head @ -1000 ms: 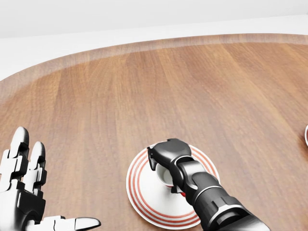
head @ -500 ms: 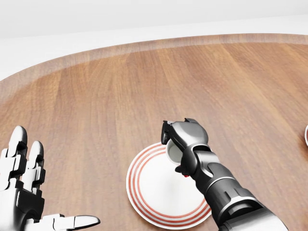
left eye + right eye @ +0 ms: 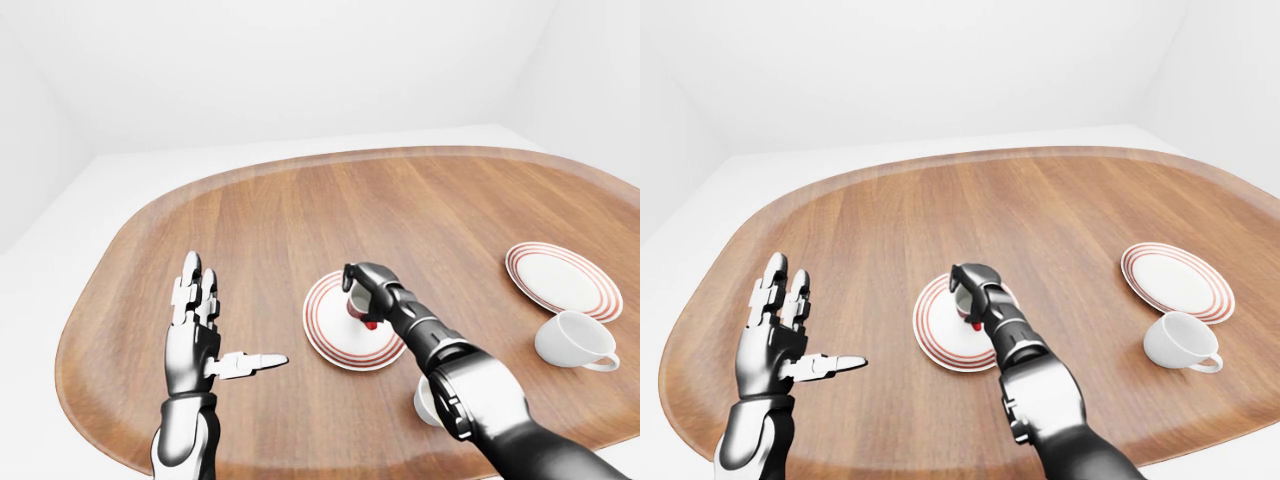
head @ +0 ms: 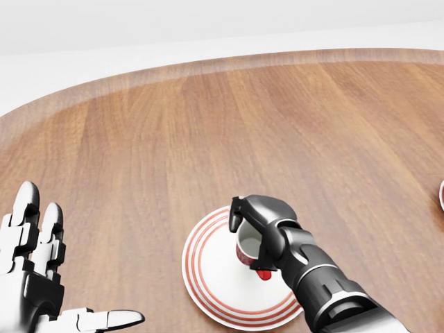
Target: Put the red mug on the left plate.
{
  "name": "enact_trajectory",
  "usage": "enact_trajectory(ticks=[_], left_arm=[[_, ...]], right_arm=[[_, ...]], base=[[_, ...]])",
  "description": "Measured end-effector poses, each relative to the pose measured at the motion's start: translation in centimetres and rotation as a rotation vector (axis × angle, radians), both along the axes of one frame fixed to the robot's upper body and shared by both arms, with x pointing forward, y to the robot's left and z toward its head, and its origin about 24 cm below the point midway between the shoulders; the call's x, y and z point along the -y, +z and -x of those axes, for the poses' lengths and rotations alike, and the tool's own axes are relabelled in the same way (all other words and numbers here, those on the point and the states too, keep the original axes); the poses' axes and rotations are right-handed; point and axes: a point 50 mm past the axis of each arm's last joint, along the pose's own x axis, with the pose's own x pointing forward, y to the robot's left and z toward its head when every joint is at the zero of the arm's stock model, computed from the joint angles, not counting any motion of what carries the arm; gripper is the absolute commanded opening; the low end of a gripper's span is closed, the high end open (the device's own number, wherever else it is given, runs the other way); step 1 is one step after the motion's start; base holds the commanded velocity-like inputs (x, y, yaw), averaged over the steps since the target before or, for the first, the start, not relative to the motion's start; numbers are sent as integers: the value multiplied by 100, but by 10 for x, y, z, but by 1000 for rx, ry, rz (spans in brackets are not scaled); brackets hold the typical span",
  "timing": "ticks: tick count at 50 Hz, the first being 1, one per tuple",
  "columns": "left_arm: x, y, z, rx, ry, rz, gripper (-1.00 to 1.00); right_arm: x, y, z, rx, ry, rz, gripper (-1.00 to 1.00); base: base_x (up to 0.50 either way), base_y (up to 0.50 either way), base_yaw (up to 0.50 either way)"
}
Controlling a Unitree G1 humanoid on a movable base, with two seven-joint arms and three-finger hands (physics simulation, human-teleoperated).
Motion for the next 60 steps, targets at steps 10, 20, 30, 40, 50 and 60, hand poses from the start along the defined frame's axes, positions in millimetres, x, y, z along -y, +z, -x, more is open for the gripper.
enact_trajectory(ticks=[10, 20, 30, 40, 50, 60], left_arm=[[0, 0, 0, -1, 1, 0, 100], [-1, 0, -1, -1, 2, 2, 100], [-1, -1, -1, -1, 3, 4, 100], [-1, -1, -1, 0, 4, 6, 100], [-1, 0, -2, 2, 3, 7, 100], [-1, 0, -1, 2, 3, 7, 100]], right_arm=[[-7, -13, 9, -110, 60, 24, -100], [-12, -23, 17, -176, 112, 69, -100], [-14, -25, 19, -172, 131, 99, -100], [-15, -25, 19, -172, 133, 103, -100], [-15, -24, 18, -174, 133, 104, -93], [-16, -16, 12, -155, 150, 125, 100]], base=[[0, 0, 0], [0, 0, 0], [0, 0, 0], [0, 0, 0], [0, 0, 0], [0, 0, 0]])
